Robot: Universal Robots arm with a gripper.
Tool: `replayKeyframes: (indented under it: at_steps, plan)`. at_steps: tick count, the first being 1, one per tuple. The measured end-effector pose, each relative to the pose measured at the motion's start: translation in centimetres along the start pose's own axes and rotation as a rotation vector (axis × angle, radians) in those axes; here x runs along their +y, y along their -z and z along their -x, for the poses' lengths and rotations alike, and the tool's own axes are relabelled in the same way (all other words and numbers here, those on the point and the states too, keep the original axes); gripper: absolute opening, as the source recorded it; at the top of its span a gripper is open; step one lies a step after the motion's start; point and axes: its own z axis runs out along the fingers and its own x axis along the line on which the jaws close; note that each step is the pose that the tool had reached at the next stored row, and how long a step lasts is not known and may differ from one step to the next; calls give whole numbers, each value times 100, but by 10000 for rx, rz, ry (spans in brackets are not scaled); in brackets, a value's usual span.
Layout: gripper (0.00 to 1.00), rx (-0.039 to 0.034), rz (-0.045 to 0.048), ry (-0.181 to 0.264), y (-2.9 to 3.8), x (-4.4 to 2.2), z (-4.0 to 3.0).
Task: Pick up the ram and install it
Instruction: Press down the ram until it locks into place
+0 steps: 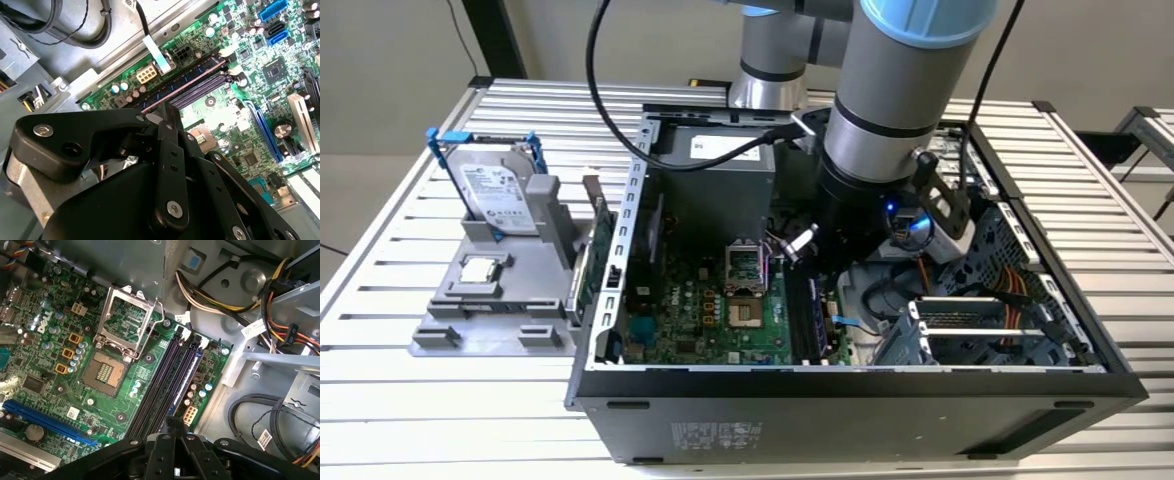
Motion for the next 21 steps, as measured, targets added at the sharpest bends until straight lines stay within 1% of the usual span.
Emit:
replayKeyframes:
  at_steps: [14,21]
  plan:
    - [0,-5,4,556,-1,1,0]
    - [0,-8,8,938,-1,1,0]
